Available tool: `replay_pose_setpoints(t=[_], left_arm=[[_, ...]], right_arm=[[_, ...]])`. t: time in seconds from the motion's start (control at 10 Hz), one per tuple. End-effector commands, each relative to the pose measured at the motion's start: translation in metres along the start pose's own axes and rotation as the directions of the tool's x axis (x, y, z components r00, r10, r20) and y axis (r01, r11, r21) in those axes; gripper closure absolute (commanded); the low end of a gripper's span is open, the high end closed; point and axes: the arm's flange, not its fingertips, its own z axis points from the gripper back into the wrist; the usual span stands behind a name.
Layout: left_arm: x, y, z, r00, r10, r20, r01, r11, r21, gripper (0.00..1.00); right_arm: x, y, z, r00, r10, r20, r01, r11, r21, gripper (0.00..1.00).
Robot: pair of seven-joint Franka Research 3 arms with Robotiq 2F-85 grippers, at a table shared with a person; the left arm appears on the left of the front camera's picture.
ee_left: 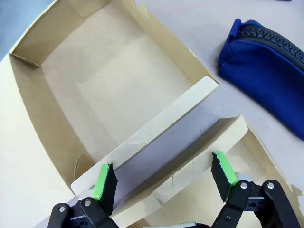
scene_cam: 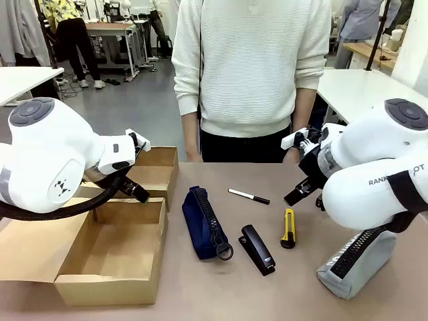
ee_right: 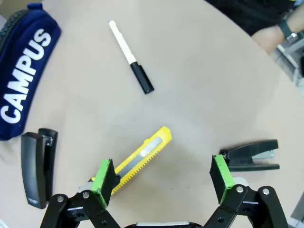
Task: Place items inside the box.
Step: Pick up a Pencil pouch or Stapler and place it inside the Mailer Box closest to the robot.
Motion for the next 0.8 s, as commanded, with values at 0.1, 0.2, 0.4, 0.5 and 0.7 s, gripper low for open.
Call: replay_pose_setpoints(t=[0.1,0.2,0.4,0.5,0.7], left_arm=[[0.0,0.0,0.0,1.0,0.0,0.0,0.0,1.0,0.0,0.0],[0.0,0.0,0.0,1.0,0.0,0.0,0.0,1.0,0.0,0.0],[0.0,0.0,0.0,1.0,0.0,0.0,0.0,1.0,0.0,0.0],[0.0,0.0,0.0,1.0,0.0,0.0,0.0,1.0,0.0,0.0],[0.0,0.0,0.0,1.0,0.0,0.0,0.0,1.0,0.0,0.0]], right_arm=[[0.0,0.0,0.0,1.0,0.0,0.0,0.0,1.0,0.0,0.0],[0.0,0.0,0.0,1.0,0.0,0.0,0.0,1.0,0.0,0.0],[0.0,0.0,0.0,1.0,0.0,0.0,0.0,1.0,0.0,0.0],[0.0,0.0,0.0,1.0,0.0,0.0,0.0,1.0,0.0,0.0],[0.0,0.0,0.0,1.0,0.0,0.0,0.0,1.0,0.0,0.0]])
